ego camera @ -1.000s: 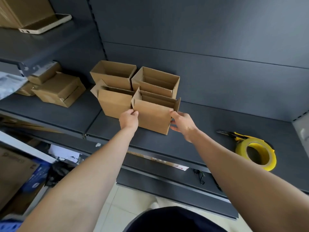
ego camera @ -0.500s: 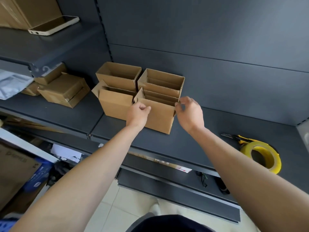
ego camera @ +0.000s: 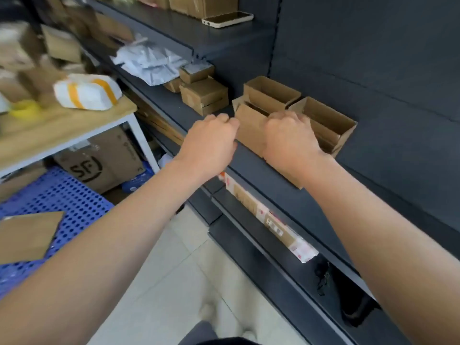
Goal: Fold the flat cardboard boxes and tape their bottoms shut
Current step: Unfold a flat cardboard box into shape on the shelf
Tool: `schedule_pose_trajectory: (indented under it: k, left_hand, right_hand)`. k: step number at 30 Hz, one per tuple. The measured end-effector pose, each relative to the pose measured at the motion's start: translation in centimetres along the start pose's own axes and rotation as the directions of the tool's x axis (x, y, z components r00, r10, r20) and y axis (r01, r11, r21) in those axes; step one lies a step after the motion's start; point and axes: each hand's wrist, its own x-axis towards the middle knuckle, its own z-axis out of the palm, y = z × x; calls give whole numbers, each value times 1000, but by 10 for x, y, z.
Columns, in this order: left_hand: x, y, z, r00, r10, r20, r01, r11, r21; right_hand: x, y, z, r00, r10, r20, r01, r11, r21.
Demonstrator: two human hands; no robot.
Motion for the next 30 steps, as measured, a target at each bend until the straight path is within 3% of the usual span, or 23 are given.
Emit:
schedule_pose_trajectory:
  k: [8, 15, 22, 30]
  left_hand:
    - [-122, -101, -32, 948, -318, -22, 317, 938, 138]
    - [-261, -228, -40, 791, -611, 17, 605, 787, 120]
    - [-372, -341, -33, 617, -781, 103, 777, 624, 85]
    - [-396, -440, 4, 582, -796, 166, 792, 601, 107]
  right_hand:
    - [7, -153, -21, 931, -361, -61, 364, 930, 48]
    - [-5, -349, -22, 783, -618, -77, 622, 770, 140]
    - [-8, -511, 13, 713, -701, 30, 691, 709, 145]
    - [31, -603, 61, 663, -735, 142, 729, 677, 100]
